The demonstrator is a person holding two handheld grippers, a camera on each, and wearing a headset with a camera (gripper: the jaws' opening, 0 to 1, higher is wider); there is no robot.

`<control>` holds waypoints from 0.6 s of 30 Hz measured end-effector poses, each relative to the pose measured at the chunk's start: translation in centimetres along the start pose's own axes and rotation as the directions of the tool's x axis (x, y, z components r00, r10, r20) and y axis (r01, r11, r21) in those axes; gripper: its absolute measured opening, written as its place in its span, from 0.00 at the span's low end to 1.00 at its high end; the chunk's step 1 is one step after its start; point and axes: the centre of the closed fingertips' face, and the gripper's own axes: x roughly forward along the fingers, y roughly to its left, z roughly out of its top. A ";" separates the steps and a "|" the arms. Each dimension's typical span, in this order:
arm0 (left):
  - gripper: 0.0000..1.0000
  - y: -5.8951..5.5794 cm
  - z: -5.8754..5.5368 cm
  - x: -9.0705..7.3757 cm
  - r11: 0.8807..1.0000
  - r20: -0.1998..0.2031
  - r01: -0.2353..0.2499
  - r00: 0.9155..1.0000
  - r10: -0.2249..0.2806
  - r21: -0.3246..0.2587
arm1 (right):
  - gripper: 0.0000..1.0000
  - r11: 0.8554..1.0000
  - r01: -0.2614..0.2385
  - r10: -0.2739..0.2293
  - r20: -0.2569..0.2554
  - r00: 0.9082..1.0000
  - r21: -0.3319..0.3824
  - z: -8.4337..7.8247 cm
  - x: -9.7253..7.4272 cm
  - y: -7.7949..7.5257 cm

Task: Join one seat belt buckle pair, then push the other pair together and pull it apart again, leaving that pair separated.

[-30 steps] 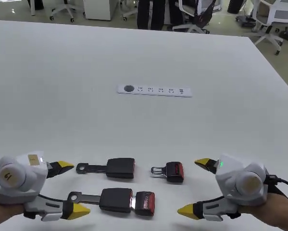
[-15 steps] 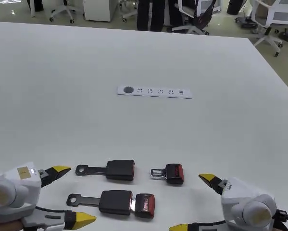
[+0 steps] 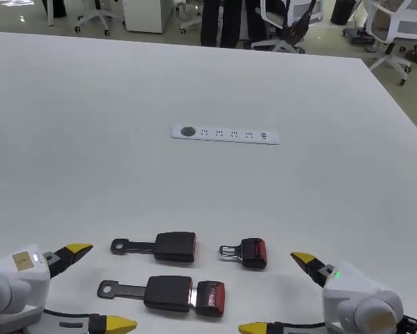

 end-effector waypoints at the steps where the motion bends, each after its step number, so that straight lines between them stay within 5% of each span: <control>1: 1.00 0.1 -0.1 0.0 1.000 -0.004 0.000 1.000 0.000 0.005 | 0.99 1.000 0.002 -0.002 0.001 1.000 0.000 0.0 0.0 0.0; 18: 1.00 -0.7 0.4 0.2 0.999 -0.005 0.005 1.000 -0.004 0.034 | 0.99 1.000 -0.002 0.001 -0.011 1.000 -0.023 0.1 -0.2 0.2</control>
